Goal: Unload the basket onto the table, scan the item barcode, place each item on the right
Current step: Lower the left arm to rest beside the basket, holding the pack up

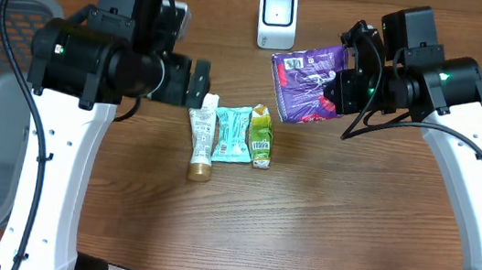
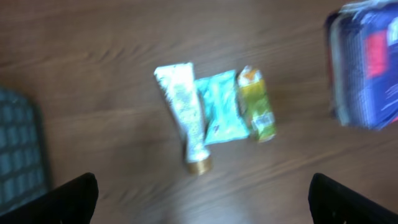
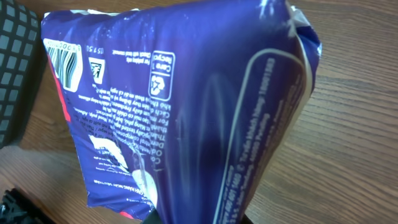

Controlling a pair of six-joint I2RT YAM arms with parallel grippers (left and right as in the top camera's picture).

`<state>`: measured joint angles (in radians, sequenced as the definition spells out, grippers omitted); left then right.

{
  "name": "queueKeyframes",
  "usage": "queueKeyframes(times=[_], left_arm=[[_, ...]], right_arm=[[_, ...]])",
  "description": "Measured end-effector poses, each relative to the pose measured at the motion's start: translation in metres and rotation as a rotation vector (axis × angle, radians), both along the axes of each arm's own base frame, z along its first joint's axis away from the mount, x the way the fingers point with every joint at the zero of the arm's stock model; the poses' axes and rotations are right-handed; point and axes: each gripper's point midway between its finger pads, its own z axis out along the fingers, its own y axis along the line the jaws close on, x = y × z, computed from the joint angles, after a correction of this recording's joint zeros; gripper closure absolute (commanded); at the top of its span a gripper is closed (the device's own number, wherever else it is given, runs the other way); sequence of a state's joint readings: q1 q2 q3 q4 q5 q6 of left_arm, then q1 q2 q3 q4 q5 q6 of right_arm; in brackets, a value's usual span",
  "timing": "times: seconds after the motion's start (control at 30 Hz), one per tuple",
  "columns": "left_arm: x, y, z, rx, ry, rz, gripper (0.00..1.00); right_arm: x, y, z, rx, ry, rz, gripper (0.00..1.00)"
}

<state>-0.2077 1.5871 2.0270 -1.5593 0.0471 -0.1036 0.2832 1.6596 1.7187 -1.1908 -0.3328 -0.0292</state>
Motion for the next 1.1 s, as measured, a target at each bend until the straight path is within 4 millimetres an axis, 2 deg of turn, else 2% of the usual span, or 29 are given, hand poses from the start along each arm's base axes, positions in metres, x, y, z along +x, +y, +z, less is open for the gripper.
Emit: queueKeyframes(times=[0.13,0.3,0.4,0.57,0.67,0.77,0.87,1.1], left_arm=[[-0.014,0.010,-0.007,0.061,0.058,-0.001,0.00],[-0.018,0.010,-0.007,0.066,0.067,-0.034,0.00],[-0.030,0.008,-0.004,0.058,0.077,-0.063,0.00],[-0.061,0.012,0.013,0.039,0.000,-0.093,0.00],[-0.083,0.014,0.024,0.015,-0.106,-0.102,0.00],[-0.101,0.017,0.025,-0.002,-0.176,-0.104,0.00],[-0.112,0.019,0.013,-0.007,-0.199,-0.104,0.00],[-0.125,0.015,-0.039,-0.051,-0.162,-0.094,0.01]], right_arm=[[0.000,0.000,0.000,0.000,0.000,0.001,0.96],[0.000,0.000,0.000,-0.001,0.001,0.001,0.96],[-0.001,0.000,-0.001,-0.002,0.006,0.001,0.96],[-0.001,0.000,-0.001,-0.002,0.005,0.001,0.96],[-0.001,0.000,-0.001,-0.002,0.005,0.001,0.96],[-0.001,0.000,-0.001,-0.002,0.005,0.001,0.96],[-0.001,0.000,-0.001,-0.002,0.006,0.001,0.96],[-0.001,0.000,-0.001,-0.003,0.006,0.001,0.96]])
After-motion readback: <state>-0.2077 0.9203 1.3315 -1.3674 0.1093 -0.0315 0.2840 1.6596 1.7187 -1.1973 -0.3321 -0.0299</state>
